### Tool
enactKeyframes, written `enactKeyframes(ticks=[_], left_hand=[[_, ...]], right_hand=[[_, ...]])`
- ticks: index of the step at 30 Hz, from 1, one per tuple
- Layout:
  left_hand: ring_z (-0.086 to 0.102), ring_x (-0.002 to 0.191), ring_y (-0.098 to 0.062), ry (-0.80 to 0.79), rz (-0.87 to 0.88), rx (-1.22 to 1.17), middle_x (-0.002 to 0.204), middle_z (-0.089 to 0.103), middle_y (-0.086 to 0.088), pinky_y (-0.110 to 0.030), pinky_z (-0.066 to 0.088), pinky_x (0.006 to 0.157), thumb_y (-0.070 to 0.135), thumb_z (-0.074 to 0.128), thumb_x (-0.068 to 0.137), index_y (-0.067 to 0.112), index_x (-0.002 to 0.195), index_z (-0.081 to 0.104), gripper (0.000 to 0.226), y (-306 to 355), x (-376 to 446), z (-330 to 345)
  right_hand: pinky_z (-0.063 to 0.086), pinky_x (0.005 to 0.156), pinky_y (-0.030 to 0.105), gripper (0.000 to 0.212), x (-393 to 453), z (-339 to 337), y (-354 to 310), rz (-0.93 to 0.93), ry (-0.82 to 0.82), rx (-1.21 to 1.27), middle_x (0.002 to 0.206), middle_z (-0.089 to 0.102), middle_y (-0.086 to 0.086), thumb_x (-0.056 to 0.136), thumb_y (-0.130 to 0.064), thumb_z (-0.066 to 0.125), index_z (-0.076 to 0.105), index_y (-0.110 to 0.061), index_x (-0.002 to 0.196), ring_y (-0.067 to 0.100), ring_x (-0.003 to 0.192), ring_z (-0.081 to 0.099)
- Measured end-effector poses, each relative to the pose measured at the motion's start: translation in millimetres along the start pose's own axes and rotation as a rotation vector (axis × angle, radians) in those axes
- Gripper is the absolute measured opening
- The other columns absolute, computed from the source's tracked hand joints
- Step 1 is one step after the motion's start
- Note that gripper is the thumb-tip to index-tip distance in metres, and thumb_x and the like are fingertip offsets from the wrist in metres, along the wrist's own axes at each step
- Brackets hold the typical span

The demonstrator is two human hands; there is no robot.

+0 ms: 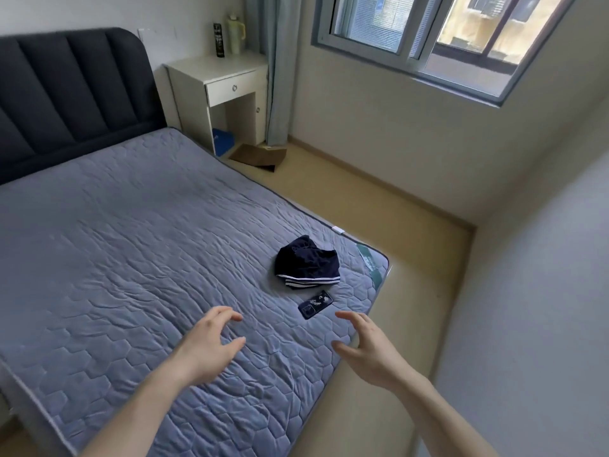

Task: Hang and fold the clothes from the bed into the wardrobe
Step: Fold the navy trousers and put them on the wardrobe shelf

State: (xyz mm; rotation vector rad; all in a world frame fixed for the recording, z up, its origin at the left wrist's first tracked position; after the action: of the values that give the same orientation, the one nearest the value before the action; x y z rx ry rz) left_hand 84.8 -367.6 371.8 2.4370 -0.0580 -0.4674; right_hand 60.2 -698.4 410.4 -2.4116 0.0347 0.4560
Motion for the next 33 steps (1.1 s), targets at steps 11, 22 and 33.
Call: enactKeyframes(ticks=[11,22,33], left_hand=[[0.054,0.121,-0.005,0.015,-0.133,0.03,0.147,0.034,0.025,-0.026,0.042,0.095,0.053,0.061,0.093,0.043,0.13,0.052,0.039,28.5,143.0,33.5],[0.056,0.107,-0.008,-0.091,-0.51,-0.041,0.145,0.038,0.02,-0.031,0.044,0.103,0.045,0.06,0.095,0.035,0.132,0.054,0.039,30.9,295.1,147.9],[0.051,0.12,-0.004,-0.169,-0.569,-0.12,0.137,0.035,0.029,-0.031,0.042,0.106,0.047,0.055,0.094,0.041,0.125,0.051,0.032,-36.8,425.1,302.0]], right_hand=[[0.039,0.085,0.017,0.055,187.9,-36.2,77.8,0.047,-0.159,-0.029,0.147,0.045,-0.011,0.093,-0.037,0.064,0.046,-0.035,0.145,0.002,0.099,0.053],[0.041,0.107,0.028,0.059,445.8,-24.0,223.9,0.095,-0.437,-0.259,0.156,0.042,0.004,0.092,-0.026,0.064,0.048,-0.023,0.148,0.022,0.136,0.05],[0.027,0.121,0.053,0.063,612.1,123.2,363.5,0.013,-0.634,-0.679,0.172,-0.008,0.008,0.09,-0.029,0.053,0.04,-0.033,0.152,0.037,0.157,0.002]])
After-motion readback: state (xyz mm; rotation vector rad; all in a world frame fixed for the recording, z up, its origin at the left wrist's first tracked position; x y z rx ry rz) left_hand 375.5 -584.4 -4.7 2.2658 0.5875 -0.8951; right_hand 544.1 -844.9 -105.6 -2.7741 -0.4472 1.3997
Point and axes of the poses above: each hand's wrist, its own x-axis towards the middle knuckle, its own z-axis out of the palm, y = z × x, the point moved 4 cm from there along x, towards the middle knuckle
